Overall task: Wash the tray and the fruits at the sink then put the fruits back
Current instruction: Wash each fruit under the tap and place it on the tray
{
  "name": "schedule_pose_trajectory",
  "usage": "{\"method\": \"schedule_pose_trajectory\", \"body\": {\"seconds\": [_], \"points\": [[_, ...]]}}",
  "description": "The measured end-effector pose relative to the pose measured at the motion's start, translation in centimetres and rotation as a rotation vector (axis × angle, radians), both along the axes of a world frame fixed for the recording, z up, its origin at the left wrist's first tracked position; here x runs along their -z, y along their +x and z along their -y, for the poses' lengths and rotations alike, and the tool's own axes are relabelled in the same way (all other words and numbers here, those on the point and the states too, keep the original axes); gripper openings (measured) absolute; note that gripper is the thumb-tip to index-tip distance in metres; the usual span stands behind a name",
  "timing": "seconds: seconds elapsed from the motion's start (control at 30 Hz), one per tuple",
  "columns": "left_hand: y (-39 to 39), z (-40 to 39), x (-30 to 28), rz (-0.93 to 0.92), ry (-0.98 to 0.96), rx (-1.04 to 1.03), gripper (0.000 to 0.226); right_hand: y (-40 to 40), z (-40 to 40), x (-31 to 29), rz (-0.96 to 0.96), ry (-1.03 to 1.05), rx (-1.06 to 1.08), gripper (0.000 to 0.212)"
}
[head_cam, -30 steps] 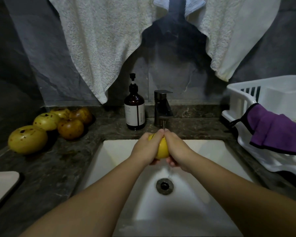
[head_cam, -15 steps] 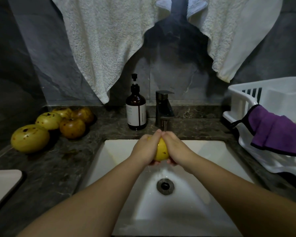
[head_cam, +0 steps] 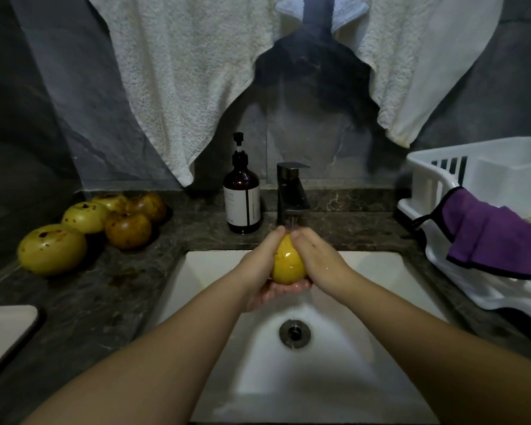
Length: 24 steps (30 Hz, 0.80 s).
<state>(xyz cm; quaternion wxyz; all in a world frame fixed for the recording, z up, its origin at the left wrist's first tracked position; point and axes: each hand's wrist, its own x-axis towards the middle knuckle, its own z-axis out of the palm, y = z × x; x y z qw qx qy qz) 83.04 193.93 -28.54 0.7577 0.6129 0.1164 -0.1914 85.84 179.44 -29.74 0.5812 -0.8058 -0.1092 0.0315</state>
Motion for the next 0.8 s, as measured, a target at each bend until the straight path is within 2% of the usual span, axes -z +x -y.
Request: {"method": "schedule_pose_trajectory", "body": {"seconds": [0.03,0.13,0.17,0.2,0.27,0.3,0.33,0.4,0.43,0.57,0.6,0.7,0.73,0.8], "points": [[0.1,0.0,0.2,0.011,0.034,0.008,0.067,-0.1,0.0,0.1,-0.036,0.016,-0.018,0.023],[0.5,0.6,0.9,0.197,0.395,-0.128,0.067,-0.3,-0.7,0.1,-0.256,0.028,0.021,0.04],[0.7,0.6,1.1,0.229,0.436,-0.153,0.067,-0.2,-0.9,0.2,-0.263,0.027,0.026,0.042],[0.8,0.5,1.0,0.213,0.394,-0.14,0.067,-0.1,-0.8,0.2,-0.219,0.031,0.018,0.041],[0.4,-0.1,0.5,0.077,0.158,-0.08,0.066,-0.3,-0.5,0.0,-0.089,0.015,-0.015,0.033],[0.2,-0.3,0.5,0.061,0.12,-0.061,0.064,-0.3,-0.4,0.1,-0.073,0.009,-0.034,0.033],[0.3,-0.3,0.6,0.099,0.171,-0.072,0.061,-0.3,-0.4,0.3,-0.117,0.015,-0.037,0.034],[0.6,0.3,1.3,0.261,0.436,-0.123,0.05,-0.4,-0.7,0.2,-0.29,0.039,0.023,0.043],[0.7,0.6,1.4,0.306,0.488,-0.138,0.047,-0.3,-0.8,0.3,-0.321,0.032,0.054,0.047],[0.5,0.1,0.9,0.116,0.292,-0.01,0.067,0.0,-0.2,0.4,-0.102,-0.032,-0.008,0.035],[0.5,0.0,1.0,0.13,0.294,-0.021,0.065,-0.1,-0.1,0.4,-0.113,-0.016,-0.033,0.034],[0.8,0.4,1.4,0.336,0.49,-0.143,0.049,-0.2,-0.5,0.2,-0.322,0.073,-0.026,0.048],[0.9,0.5,1.5,0.357,0.511,-0.157,0.046,-0.2,-0.6,0.2,-0.339,0.079,-0.013,0.049],[0.7,0.5,1.2,0.251,0.42,-0.113,0.05,-0.1,-0.6,0.3,-0.203,0.001,-0.013,0.043]]}}
